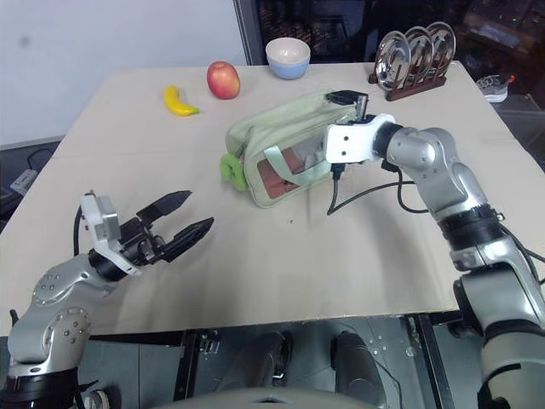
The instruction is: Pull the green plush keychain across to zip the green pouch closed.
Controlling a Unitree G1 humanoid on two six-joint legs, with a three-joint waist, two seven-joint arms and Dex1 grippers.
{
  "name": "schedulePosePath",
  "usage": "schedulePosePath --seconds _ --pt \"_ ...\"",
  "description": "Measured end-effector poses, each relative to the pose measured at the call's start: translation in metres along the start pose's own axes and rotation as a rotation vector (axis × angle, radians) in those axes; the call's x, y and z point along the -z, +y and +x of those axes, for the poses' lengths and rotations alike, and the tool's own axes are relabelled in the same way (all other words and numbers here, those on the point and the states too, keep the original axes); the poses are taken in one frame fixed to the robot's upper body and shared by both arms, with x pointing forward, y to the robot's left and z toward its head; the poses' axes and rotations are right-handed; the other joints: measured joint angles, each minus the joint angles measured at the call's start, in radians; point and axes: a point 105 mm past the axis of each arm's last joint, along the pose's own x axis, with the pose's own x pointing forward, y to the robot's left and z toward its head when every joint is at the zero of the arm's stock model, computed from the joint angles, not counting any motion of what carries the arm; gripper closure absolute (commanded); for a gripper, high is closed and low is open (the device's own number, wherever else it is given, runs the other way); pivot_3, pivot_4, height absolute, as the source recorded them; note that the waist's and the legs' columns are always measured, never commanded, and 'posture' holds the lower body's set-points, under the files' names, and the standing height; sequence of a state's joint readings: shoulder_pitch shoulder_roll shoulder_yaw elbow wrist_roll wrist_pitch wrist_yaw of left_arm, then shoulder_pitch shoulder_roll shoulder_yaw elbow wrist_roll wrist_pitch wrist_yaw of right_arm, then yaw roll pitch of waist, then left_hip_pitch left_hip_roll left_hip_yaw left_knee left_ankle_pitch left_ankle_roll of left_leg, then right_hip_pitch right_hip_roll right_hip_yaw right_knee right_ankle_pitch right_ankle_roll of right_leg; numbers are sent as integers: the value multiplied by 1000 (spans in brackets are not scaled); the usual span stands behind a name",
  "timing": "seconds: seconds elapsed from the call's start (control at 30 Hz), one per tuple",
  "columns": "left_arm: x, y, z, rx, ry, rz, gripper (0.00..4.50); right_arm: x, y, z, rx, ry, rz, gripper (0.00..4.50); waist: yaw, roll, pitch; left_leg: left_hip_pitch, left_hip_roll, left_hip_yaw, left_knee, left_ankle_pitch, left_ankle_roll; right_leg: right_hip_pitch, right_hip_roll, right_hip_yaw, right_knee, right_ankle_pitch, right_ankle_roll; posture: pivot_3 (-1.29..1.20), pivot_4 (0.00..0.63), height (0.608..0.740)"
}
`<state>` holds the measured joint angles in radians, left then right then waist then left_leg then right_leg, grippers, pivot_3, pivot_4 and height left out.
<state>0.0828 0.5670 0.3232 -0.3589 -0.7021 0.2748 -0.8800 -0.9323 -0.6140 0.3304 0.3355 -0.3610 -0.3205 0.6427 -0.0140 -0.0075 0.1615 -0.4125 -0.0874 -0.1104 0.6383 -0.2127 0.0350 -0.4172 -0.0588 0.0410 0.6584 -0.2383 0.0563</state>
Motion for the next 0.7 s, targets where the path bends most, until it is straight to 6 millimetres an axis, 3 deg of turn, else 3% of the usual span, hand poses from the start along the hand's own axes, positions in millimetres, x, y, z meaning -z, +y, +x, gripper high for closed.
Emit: schedulePosePath --seconds 0.07,0.17,0.37,0.43,0.7 --pt "-1 -2 0 -7 -5 10 64 4 4 7 -35 1 -36 0 1 0 0 0 0 0 0 0 0 0 0 0 0 0 0 0 150 740" --pt "0 -2 -1 -26 -5 13 0 7 12 13 -74 -5 -59 839 0 0 0 0 0 0 -1 0 0 0 0 0 0 0 0 0 150 740" --pt "2 -6 -5 -56 -9 14 0 8 10 19 -99 -29 -77 3724 -4 0 0 1 1 1 -2 0 0 -1 1 2 0 0 -1 0 150 740" --pt "3 -6 -6 -64 -11 17 0 7 11 20 -111 -38 -63 4435 -6 0 0 2 1 2 -2 0 0 -1 2 2 1 1 -1 0 150 740" --pt "9 -3 -7 -97 6 53 0 -5 12 2 -206 55 170 4435 0 0 0 0 1 1 -2 -1 2 -3 1 2 1 1 -1 0 150 740"
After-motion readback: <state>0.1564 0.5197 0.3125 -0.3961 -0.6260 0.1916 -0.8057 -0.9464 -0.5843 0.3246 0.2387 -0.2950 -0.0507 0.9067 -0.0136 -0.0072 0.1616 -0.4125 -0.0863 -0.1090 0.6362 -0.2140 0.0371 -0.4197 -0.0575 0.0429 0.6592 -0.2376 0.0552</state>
